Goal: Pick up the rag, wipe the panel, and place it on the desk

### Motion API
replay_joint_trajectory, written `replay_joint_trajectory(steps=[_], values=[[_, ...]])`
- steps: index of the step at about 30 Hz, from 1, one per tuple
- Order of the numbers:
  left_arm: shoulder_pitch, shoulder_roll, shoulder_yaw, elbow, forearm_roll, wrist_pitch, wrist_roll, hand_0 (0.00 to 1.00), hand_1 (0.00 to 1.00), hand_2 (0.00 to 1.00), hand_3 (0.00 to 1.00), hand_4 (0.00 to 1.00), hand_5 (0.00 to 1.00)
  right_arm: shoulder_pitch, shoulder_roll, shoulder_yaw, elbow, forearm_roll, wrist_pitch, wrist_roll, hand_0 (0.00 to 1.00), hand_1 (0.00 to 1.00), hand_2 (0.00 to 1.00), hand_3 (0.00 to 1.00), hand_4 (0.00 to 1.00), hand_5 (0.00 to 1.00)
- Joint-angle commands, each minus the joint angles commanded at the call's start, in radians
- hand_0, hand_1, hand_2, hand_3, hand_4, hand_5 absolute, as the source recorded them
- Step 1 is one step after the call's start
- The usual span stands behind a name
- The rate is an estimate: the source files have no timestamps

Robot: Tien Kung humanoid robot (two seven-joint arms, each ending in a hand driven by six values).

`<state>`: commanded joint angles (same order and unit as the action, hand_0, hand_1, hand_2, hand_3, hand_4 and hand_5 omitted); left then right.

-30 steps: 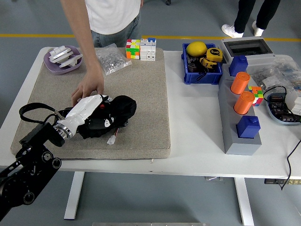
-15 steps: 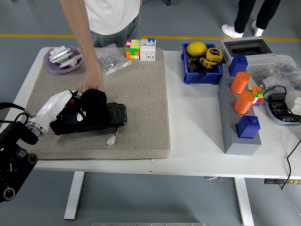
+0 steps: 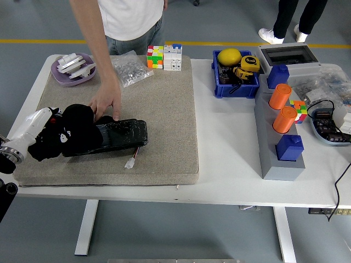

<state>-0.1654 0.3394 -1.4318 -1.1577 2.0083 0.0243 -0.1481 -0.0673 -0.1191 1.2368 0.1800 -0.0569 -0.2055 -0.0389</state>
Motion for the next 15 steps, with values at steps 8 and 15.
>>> replay_joint_trajectory(steps=[8, 15], values=[[0.017, 0.008, -0.027, 0.008, -0.002, 0.001, -0.005, 0.276, 0.255, 0.499, 0.458, 0.227, 0.002, -0.002, 0.002, 0.003, 0.0, 0.003, -0.002, 0.0, 0.749, 0.66, 0.674, 0.605, 0.998, 0.473], [0.017, 0.002, -0.015, 0.001, -0.003, 0.002, -0.005, 0.276, 0.263, 0.5, 0.458, 0.233, 0.002, -0.002, 0.004, 0.006, 0.0, 0.001, -0.002, 0.0, 0.75, 0.661, 0.674, 0.605, 0.998, 0.473]])
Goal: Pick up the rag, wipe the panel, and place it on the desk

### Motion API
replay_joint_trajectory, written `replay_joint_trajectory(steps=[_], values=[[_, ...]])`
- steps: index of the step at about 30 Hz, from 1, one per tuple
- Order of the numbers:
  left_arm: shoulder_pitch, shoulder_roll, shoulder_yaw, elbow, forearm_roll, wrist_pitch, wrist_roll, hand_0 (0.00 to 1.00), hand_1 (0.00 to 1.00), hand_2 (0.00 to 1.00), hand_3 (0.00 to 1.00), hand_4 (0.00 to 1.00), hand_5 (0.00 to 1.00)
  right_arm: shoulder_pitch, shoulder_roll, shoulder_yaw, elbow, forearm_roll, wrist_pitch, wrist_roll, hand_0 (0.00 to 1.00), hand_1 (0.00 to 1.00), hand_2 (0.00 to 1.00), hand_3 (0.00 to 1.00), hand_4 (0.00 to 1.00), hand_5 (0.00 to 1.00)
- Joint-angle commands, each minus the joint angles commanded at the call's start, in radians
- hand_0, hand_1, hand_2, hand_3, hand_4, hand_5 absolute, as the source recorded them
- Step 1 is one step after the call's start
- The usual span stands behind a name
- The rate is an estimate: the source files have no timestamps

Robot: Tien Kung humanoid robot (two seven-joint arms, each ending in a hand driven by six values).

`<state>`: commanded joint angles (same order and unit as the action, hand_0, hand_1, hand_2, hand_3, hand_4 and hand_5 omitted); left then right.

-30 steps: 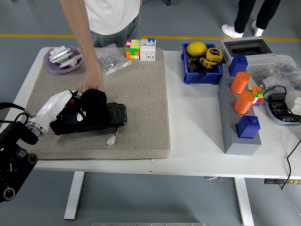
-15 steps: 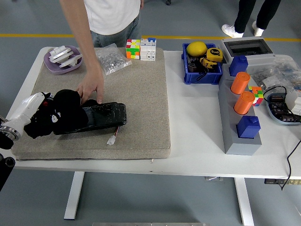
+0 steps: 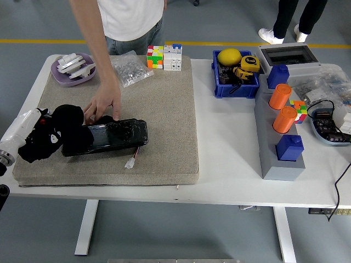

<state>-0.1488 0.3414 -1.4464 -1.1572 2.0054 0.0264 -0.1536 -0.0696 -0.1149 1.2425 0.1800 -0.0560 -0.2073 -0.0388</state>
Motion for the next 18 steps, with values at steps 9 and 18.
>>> replay_joint_trajectory(steps=[9, 18], values=[[-0.032, -0.014, 0.063, -0.019, -0.005, 0.0, 0.004, 0.277, 0.265, 0.499, 0.458, 0.238, 0.002, 0.002, 0.0, 0.003, 0.0, -0.002, 0.0, 0.0, 0.75, 0.66, 0.674, 0.606, 0.998, 0.474], [-0.079, -0.033, 0.176, -0.023, -0.011, -0.004, 0.012, 0.276, 0.265, 0.5, 0.459, 0.244, 0.002, 0.004, -0.003, 0.004, 0.0, -0.006, -0.001, -0.001, 0.749, 0.66, 0.674, 0.606, 0.998, 0.474]])
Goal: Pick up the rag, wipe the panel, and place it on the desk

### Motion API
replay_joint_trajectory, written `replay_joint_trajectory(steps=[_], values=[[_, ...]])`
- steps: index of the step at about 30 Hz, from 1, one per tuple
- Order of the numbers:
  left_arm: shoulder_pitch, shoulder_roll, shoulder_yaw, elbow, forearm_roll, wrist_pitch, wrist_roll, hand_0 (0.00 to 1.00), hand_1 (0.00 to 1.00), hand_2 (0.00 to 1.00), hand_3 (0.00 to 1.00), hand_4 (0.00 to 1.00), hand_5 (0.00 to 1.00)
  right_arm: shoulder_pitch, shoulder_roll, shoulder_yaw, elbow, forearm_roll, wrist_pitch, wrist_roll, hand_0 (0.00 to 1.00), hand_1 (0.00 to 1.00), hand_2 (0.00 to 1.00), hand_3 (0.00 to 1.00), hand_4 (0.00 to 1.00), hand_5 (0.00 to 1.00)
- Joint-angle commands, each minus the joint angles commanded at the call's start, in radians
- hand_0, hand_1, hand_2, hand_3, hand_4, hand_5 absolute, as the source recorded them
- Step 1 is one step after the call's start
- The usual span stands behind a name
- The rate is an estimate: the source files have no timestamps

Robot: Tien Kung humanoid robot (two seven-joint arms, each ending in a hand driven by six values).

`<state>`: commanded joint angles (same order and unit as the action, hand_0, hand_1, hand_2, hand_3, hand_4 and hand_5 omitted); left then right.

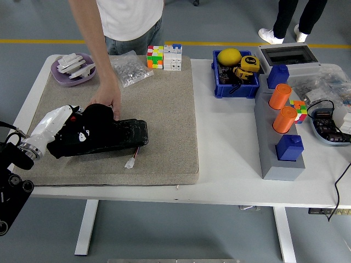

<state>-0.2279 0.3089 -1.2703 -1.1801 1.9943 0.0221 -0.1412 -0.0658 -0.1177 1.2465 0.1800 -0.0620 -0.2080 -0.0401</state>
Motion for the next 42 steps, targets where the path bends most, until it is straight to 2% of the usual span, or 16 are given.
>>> replay_joint_trajectory(steps=[14, 20, 26, 31, 36, 42], values=[[-0.057, -0.035, 0.178, -0.02, -0.011, -0.004, 0.018, 0.278, 0.265, 0.5, 0.46, 0.256, 0.002, 0.001, -0.003, -0.001, 0.0, -0.005, 0.0, -0.002, 0.748, 0.661, 0.674, 0.606, 0.998, 0.474], [-0.075, -0.064, 0.231, -0.04, 0.0, -0.004, 0.025, 0.28, 0.268, 0.503, 0.465, 0.282, 0.002, 0.003, -0.004, -0.002, 0.0, -0.008, 0.002, -0.002, 0.748, 0.661, 0.674, 0.606, 0.998, 0.475], [-0.087, -0.061, 0.276, -0.074, 0.006, -0.005, 0.037, 0.28, 0.268, 0.504, 0.465, 0.288, 0.002, 0.004, -0.004, -0.001, 0.0, -0.009, 0.003, -0.002, 0.748, 0.661, 0.674, 0.606, 0.998, 0.475], [-0.085, -0.069, 0.278, -0.081, 0.01, -0.004, 0.04, 0.281, 0.267, 0.504, 0.465, 0.287, 0.002, 0.004, -0.004, 0.003, 0.0, -0.014, 0.004, -0.001, 0.749, 0.661, 0.674, 0.606, 0.998, 0.475], [-0.081, -0.072, 0.257, -0.064, 0.008, -0.003, 0.037, 0.283, 0.268, 0.504, 0.464, 0.286, 0.002, 0.003, -0.004, 0.007, 0.0, -0.019, 0.005, 0.0, 0.749, 0.661, 0.674, 0.606, 0.998, 0.476], [-0.059, -0.059, 0.205, -0.045, 0.014, -0.001, 0.034, 0.282, 0.268, 0.504, 0.465, 0.288, 0.002, 0.001, -0.003, 0.004, 0.0, -0.012, 0.004, 0.0, 0.749, 0.661, 0.674, 0.606, 0.998, 0.476]])
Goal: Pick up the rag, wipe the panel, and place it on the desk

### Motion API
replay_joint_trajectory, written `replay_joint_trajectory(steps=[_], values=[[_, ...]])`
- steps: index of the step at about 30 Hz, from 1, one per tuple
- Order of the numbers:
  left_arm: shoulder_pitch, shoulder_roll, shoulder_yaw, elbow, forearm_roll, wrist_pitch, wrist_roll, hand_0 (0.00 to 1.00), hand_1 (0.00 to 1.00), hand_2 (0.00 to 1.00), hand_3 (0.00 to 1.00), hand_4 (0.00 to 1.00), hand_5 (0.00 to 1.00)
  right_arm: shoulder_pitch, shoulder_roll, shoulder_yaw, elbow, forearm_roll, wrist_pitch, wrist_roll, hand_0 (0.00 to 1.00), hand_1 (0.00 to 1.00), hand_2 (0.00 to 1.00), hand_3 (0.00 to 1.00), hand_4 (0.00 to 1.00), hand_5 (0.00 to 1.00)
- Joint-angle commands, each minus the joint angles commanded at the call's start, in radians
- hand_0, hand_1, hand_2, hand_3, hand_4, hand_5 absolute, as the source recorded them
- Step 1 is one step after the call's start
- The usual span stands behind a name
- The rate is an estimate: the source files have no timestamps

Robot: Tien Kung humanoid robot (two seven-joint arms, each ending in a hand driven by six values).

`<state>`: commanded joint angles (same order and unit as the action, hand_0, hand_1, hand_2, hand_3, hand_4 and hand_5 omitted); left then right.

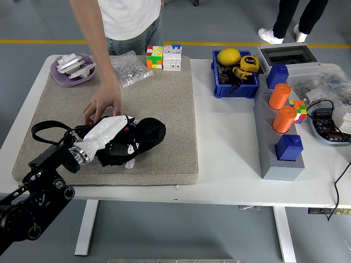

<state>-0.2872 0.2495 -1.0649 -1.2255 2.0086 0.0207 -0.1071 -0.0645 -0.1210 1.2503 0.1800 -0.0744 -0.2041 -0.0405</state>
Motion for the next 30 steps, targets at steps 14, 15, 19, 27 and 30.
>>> replay_joint_trajectory(steps=[14, 15, 19, 27, 30], values=[[0.09, 0.051, -0.141, -0.018, 0.036, 0.019, -0.016, 0.283, 0.27, 0.502, 0.464, 0.287, 0.002, -0.001, 0.002, 0.003, 0.0, 0.003, 0.001, 0.002, 0.749, 0.661, 0.675, 0.608, 0.998, 0.476], [0.096, 0.054, -0.152, -0.019, 0.038, 0.019, -0.015, 0.283, 0.27, 0.502, 0.464, 0.287, 0.002, -0.001, 0.002, 0.005, 0.0, 0.001, 0.001, 0.002, 0.749, 0.661, 0.675, 0.608, 0.998, 0.476], [0.126, 0.062, -0.201, -0.019, 0.045, 0.024, -0.017, 0.284, 0.271, 0.503, 0.466, 0.297, 0.002, -0.001, 0.003, 0.014, 0.0, -0.009, 0.001, 0.002, 0.749, 0.662, 0.675, 0.608, 0.998, 0.476], [0.173, 0.073, -0.294, 0.002, 0.066, 0.031, -0.019, 0.284, 0.271, 0.503, 0.465, 0.294, 0.002, -0.003, 0.004, 0.011, 0.0, -0.004, -0.002, 0.001, 0.749, 0.661, 0.676, 0.608, 0.998, 0.476], [0.184, 0.071, -0.33, 0.006, 0.075, 0.038, -0.018, 0.284, 0.274, 0.503, 0.467, 0.307, 0.002, -0.004, 0.005, 0.006, 0.0, 0.002, -0.002, 0.001, 0.749, 0.661, 0.675, 0.608, 0.998, 0.476]])
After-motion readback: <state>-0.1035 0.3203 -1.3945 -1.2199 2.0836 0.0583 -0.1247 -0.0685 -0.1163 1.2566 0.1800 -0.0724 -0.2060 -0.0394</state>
